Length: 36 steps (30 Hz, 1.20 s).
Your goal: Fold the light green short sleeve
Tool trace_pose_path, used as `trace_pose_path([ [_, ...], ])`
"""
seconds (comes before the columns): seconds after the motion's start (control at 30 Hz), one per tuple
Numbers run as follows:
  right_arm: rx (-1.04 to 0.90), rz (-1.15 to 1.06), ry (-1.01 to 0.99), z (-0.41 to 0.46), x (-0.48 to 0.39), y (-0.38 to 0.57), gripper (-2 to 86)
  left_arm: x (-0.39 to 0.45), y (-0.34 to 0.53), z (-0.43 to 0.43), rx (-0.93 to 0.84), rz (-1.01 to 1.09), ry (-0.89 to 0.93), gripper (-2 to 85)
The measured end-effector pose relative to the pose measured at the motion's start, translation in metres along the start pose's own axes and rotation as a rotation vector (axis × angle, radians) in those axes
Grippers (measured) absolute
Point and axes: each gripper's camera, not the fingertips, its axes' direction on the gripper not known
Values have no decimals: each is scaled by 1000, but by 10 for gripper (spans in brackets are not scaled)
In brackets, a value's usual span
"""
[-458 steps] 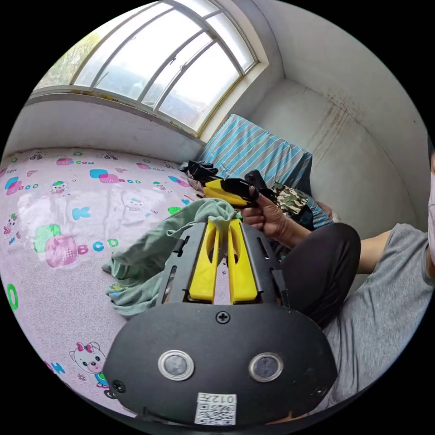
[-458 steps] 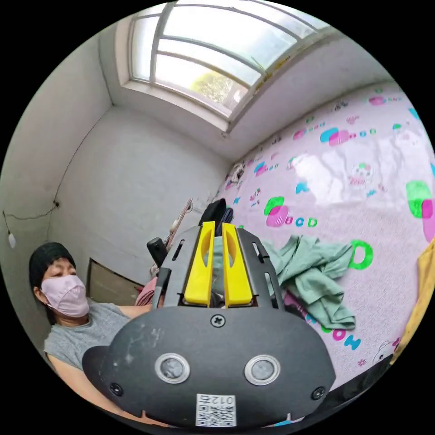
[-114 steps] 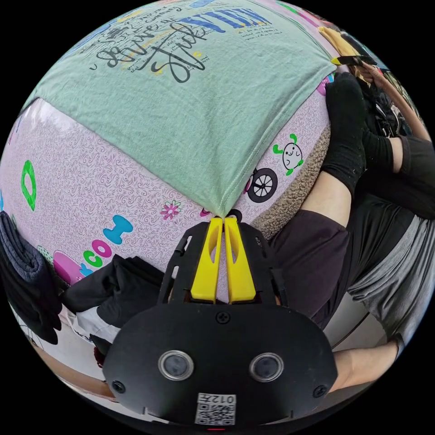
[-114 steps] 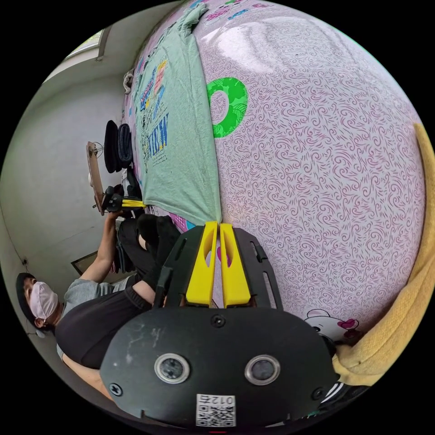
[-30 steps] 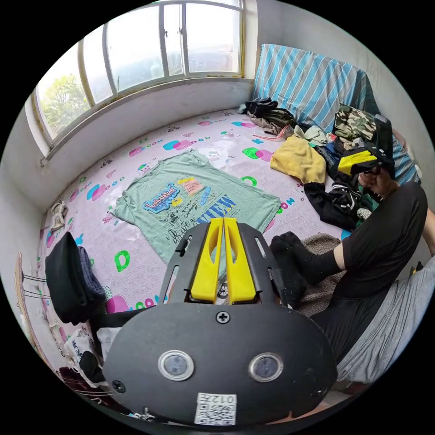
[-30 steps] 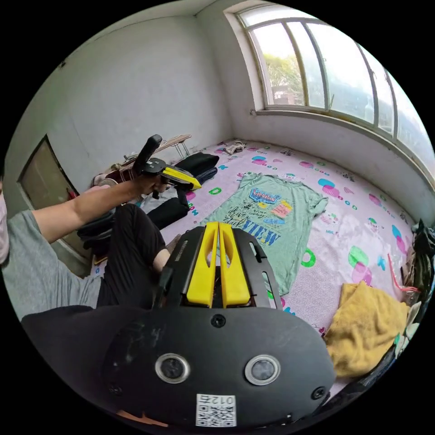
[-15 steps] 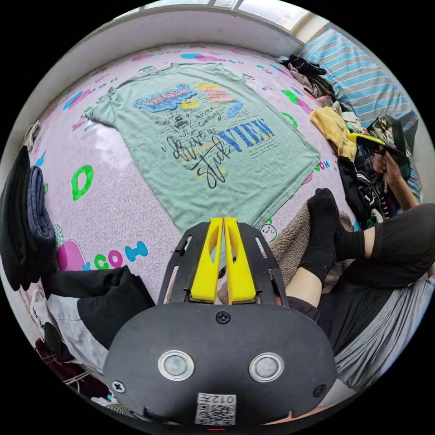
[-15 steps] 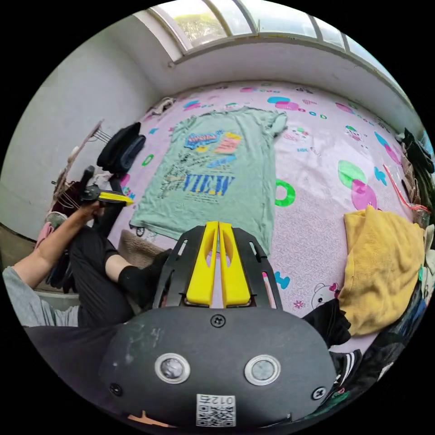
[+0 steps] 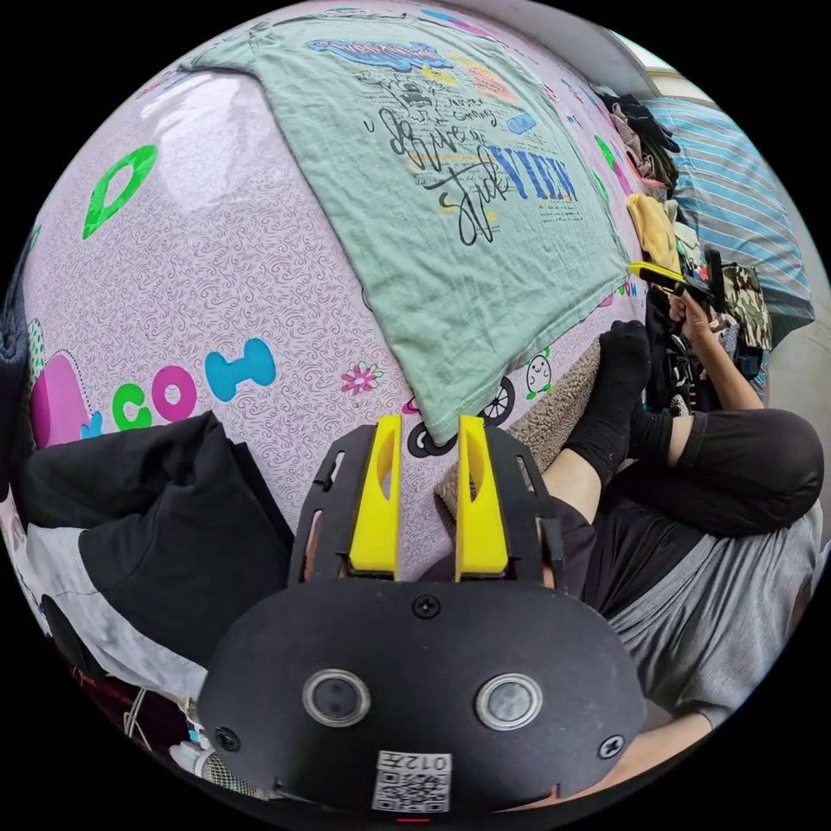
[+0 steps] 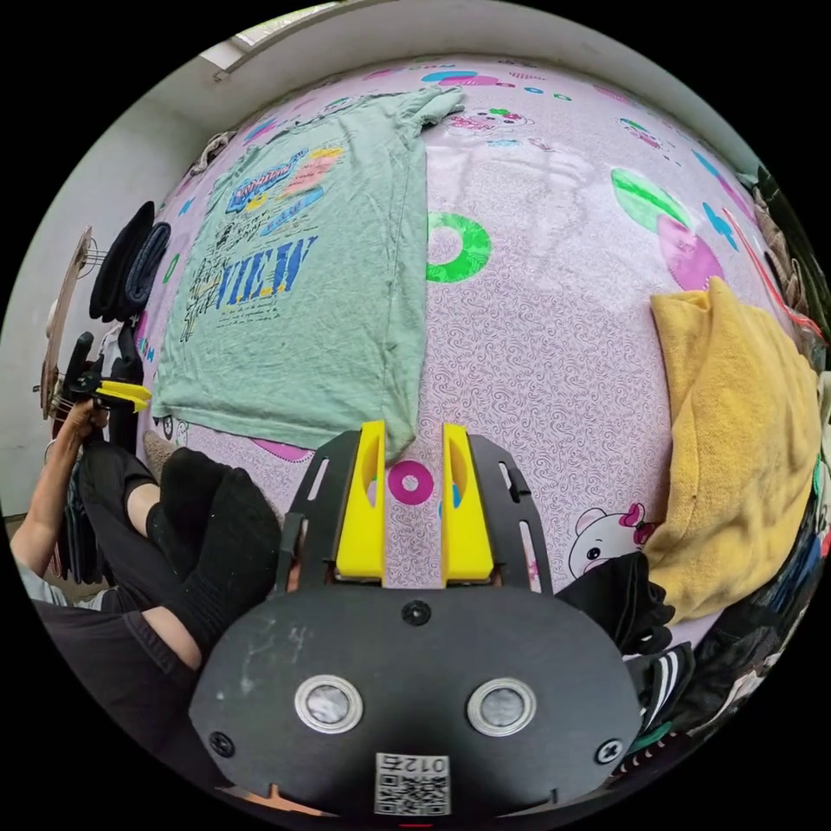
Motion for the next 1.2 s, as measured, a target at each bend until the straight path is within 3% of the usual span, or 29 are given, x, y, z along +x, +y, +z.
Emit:
trace_pose_path([
  [0.13,136,-77,81,-57,-27,17,57,-3,-12,-12,-3,30,-8,66],
  [0.33,36,-117,125,-71,-44,3,49,-17,-28,-36,-16,42,-10,51],
  [0.6,2,-117,98,-180,-45,-28,0,-40,-36,-70,12,38,41,45],
  [0.73,28,-51,-76,-280,-37,-43,-4,-47,-38,-89,43,43,58,43],
  [0.83,159,-38,-389,-378,-35,-50,-5,-56,-39,-103,55,35,74,42],
  [0.97,188,147,-364,-450,12,-50,-6,-67,-40,-118,70,21,97,41],
  [1.2,160,185,-370,-519,8,-68,-6,-71,-48,-133,46,30,90,39],
])
